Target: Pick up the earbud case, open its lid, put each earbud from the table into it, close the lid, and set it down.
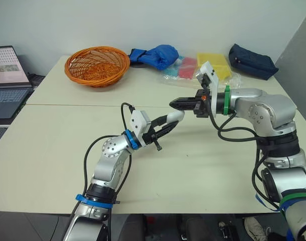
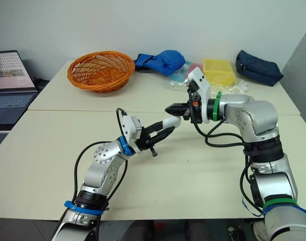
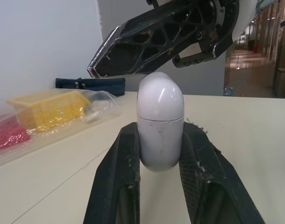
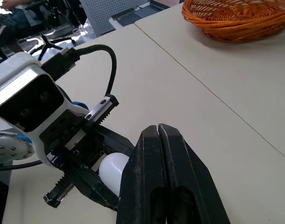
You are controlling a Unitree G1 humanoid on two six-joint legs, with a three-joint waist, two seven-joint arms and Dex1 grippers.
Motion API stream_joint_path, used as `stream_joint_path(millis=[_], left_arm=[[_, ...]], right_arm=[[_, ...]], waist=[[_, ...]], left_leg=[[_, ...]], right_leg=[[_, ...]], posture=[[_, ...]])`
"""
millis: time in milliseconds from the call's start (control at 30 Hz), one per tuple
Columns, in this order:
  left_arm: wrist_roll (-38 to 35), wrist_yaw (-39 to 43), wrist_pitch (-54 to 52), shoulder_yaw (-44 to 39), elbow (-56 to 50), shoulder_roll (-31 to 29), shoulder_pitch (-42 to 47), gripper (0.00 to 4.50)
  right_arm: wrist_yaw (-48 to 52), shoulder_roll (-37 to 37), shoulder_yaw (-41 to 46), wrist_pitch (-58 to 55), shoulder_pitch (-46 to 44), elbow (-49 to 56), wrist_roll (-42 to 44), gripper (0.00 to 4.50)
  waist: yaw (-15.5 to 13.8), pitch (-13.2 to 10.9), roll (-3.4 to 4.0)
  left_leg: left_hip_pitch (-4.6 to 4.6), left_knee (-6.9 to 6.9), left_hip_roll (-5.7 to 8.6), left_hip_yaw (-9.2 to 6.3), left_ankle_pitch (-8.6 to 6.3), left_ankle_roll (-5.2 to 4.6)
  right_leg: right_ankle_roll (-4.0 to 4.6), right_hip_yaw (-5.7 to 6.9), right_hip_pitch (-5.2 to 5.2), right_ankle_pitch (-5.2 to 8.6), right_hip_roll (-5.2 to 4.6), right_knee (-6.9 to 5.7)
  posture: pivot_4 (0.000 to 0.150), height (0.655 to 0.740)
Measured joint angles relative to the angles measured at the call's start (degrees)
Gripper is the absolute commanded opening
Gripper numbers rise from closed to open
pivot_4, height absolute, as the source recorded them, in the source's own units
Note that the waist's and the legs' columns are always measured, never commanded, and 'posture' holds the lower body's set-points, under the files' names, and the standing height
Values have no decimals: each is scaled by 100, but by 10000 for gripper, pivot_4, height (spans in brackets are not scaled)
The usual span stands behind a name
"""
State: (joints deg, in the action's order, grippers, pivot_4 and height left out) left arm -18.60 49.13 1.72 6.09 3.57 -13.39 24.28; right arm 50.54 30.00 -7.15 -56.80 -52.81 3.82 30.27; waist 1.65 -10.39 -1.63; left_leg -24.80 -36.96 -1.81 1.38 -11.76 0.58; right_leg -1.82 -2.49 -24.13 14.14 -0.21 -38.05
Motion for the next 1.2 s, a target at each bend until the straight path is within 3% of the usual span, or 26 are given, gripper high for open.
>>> stream_joint_path(millis=[133, 233, 367, 467, 600, 800, 967, 1200], left_arm=[[-14, -5, -35, -13, 25, -29, 5, 7474], [-205, 112, -392, -27, -34, -131, 63, 7474], [-567, 271, -1651, -68, -29, -576, 166, 7474], [-976, 148, -2940, -156, 114, -609, 464, 7474], [-1310, 44, -4076, -192, 202, -637, 804, 7474], [-1917, -314, -6392, -430, 618, -828, 1062, 7474], [-1853, -1293, -7110, -827, 1098, -373, 1418, 7474], [-1849, -1607, -7265, -1089, 1192, -320, 1445, 28289]], right_arm=[[-99, 55, -34, 279, 184, 228, -113, 238], [-270, 2, 535, 631, 514, 467, 19, 6136], [-206, 537, 1047, 1312, 1385, 1286, -52, 19579], [-84, 588, 998, 1966, 2221, 1509, -257, 30451], [103, 713, 924, 2620, 2609, 1575, -465, 44707], [730, 944, 446, 3810, 3689, 1539, -948, 44707], [687, 817, 291, 4537, 3778, 1098, -1392, 44707], [450, 684, 193, 4693, 3716, 706, -1572, 45000]], waist=[[0, 0, 0], [-8, 0, 0], [-19, 0, -1], [-3, -1, -1], [29, 0, -1], [23, 0, -1], [6, 1, -3], [18, 1, -3]], left_leg=[[0, -1, 1, 2, 0, 0], [-1, -1, 2, -3, 0, 0], [0, 0, 3, -6, 0, 0], [0, -3, 7, -6, 0, 0], [11, -6, 4, -6, 1, 0], [11, -3, 1, -9, 1, 1], [17, -14, 8, -9, 2, 2], [22, -7, 4, -9, 2, 4]], right_leg=[[0, -3, 0, 0, -1, 0], [-5, 2, 1, 3, 0, -1], [-25, 3, 5, 15, -2, 5], [-29, 2, 4, 16, 0, -1], [-31, -2, 8, 12, 7, -6], [-27, -3, 6, 16, 13, -5], [-36, -4, 17, 9, 4, -7], [-32, -7, 13, 10, 6, -14]], posture=[[1500, 7400], [1500, 7400], [1500, 7400], [1500, 7400], [1500, 7400], [1500, 7400], [1500, 7400], [1500, 7400]])
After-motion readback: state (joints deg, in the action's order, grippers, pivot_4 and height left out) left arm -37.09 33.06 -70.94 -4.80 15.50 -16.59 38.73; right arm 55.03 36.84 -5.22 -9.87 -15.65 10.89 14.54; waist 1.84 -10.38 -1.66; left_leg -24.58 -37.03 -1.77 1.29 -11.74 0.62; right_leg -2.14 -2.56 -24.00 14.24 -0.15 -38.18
